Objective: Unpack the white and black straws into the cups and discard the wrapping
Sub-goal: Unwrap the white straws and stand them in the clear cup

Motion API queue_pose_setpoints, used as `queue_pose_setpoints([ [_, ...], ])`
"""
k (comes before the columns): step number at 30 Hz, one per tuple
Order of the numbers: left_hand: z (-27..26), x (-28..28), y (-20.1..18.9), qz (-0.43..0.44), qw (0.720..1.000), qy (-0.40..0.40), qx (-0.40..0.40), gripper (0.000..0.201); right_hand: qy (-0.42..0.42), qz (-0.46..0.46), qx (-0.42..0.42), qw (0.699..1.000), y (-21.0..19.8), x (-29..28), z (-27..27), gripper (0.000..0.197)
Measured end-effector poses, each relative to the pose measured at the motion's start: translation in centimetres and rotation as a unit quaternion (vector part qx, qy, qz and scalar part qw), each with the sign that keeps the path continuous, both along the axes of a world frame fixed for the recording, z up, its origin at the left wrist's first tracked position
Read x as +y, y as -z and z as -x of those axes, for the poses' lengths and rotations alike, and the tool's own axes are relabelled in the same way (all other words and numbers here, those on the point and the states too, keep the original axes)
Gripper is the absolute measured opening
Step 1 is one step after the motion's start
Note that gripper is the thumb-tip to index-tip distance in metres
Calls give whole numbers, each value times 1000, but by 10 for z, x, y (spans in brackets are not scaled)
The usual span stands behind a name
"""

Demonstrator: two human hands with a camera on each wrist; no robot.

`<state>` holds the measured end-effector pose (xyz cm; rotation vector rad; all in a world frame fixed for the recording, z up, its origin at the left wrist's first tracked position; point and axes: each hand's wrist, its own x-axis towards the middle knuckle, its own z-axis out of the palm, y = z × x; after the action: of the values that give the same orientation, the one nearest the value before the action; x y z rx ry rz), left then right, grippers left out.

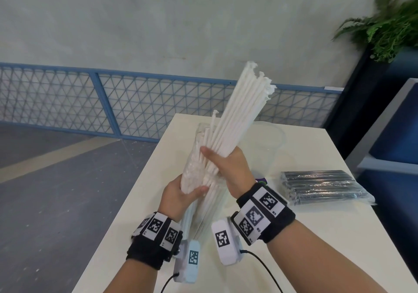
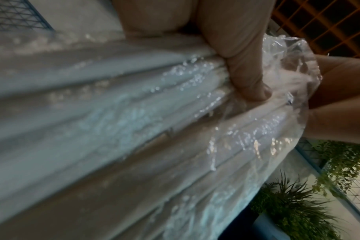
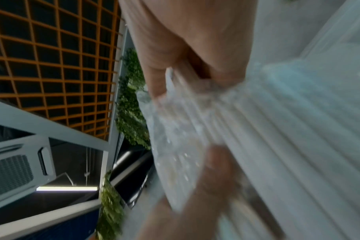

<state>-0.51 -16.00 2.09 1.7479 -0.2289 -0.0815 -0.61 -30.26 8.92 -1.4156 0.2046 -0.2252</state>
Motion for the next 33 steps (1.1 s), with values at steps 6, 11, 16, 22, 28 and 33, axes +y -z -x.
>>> queue_pose_setpoints([
  [6,1,-2,-6,7,1000,-19,18,21,36,-46,-11,998,-12,-4,-9,31],
  [11,-1,3,-7,24,999,-38,22,21,73,-67,-51,994,-40,-20,-22,14],
  [16,-2,7,-12,-2,998,-66,13,15,97,-78,-73,990,-59,-35,-28,11],
  [22,-7,15,-20,-9,992,-128,13,15,155,-76,-127,977,-77,-59,-37,5],
  [28,-20,15,-17,-34,988,-153,12,17,233,-66,-110,964,-65,-67,-43,15],
  [33,-26,17,-13,-30,981,-188,24,14,290,-35,-129,948,-62,-81,-48,20],
])
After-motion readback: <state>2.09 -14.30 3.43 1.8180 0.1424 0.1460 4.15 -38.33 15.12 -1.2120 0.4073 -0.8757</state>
